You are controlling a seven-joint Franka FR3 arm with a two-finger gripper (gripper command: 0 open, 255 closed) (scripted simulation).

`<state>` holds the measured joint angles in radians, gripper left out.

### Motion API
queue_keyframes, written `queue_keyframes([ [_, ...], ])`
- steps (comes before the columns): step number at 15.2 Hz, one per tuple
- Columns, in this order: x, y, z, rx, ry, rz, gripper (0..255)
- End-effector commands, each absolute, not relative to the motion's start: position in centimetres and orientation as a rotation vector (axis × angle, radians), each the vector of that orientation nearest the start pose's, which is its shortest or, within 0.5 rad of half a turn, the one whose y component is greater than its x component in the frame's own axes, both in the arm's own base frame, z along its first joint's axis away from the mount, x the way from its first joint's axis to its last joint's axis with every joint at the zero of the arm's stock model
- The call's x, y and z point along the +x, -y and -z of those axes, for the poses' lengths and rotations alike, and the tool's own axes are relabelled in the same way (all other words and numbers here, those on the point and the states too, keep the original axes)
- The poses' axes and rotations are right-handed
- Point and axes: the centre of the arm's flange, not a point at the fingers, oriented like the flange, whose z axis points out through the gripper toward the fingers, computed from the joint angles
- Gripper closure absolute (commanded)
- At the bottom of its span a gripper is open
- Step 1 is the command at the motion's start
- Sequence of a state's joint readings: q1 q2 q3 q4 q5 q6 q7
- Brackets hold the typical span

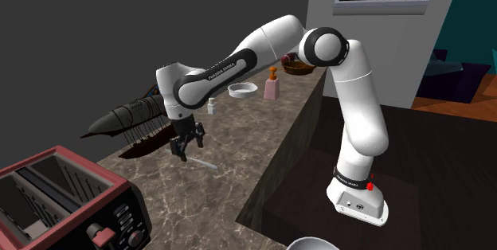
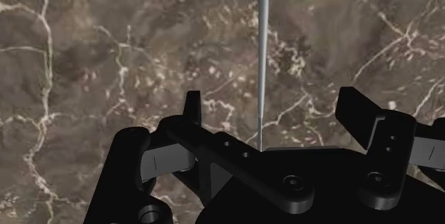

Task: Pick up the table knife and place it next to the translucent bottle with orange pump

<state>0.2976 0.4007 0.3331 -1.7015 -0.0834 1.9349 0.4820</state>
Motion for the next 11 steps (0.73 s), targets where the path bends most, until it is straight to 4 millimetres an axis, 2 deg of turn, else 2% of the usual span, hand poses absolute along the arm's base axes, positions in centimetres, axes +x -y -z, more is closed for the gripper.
queue_keyframes([
  [1,53.06,-35.72,-34.97,-3.152,0.267,-0.238,0],
  [9,53.02,-35.71,-34.67,-3.152,0.267,-0.238,0],
  [10,53.02,-35.71,-34.67,-3.152,0.267,-0.238,255],
  [11,53.02,-35.71,-34.67,-3.152,0.267,-0.238,255],
])
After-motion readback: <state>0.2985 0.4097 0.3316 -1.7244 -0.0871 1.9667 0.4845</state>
